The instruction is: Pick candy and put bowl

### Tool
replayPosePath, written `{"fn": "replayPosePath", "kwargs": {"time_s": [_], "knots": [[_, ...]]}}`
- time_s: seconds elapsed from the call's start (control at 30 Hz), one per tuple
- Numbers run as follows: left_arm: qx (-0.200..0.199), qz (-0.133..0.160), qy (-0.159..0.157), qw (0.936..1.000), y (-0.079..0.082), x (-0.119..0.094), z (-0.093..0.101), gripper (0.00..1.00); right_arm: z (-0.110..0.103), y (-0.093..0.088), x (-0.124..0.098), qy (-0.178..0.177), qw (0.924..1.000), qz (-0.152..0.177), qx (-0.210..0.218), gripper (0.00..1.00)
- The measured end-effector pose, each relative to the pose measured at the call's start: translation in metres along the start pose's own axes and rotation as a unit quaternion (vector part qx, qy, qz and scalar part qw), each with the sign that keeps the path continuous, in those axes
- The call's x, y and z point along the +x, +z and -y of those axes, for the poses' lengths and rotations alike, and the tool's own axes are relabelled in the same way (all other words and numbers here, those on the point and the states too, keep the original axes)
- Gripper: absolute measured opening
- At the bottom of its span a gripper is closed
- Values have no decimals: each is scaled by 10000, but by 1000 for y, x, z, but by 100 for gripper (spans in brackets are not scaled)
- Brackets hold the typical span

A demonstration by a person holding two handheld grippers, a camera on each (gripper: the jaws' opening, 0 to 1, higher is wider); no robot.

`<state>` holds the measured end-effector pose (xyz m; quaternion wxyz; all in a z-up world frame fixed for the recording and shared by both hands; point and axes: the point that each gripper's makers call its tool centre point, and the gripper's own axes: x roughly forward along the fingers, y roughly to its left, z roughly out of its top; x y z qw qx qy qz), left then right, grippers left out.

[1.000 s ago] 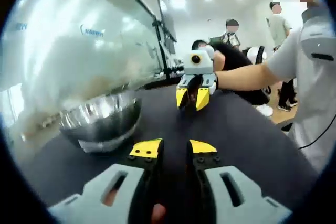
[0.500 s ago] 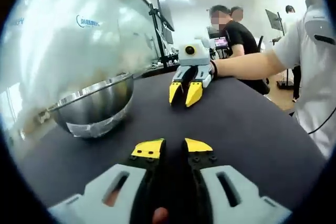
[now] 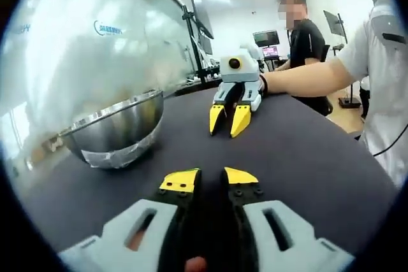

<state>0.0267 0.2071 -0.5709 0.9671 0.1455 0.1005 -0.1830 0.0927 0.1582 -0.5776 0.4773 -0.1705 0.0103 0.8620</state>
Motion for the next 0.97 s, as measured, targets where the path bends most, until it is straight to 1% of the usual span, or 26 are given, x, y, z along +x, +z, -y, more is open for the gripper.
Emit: {"fn": "replayPosePath", "kwargs": {"time_s": [0.1,0.13,0.37,0.4,0.47,0.5,0.63,0.97], "knots": [[-52,-12,10,10000,0,-1,0,11,0,0,0,-10,10000,13,-49,14],[-48,-19,9,10000,2,0,4,11,0,0,0,-13,10000,15,-61,14],[-44,-27,23,10000,2,0,8,12,-4,0,0,-40,10000,17,-67,14],[-45,-27,37,10000,2,0,8,13,-4,0,0,-40,10000,16,-61,14],[-43,-29,132,9999,2,0,4,18,-4,0,0,-31,10000,15,-38,14],[-77,-28,151,9999,2,0,3,19,-4,0,0,-27,10000,15,-30,14],[-11,-27,17,10000,3,1,12,12,-6,0,1,-32,10000,15,-31,14],[-27,-12,58,10000,3,0,14,13,-7,0,1,-51,10000,17,-31,14]]}}
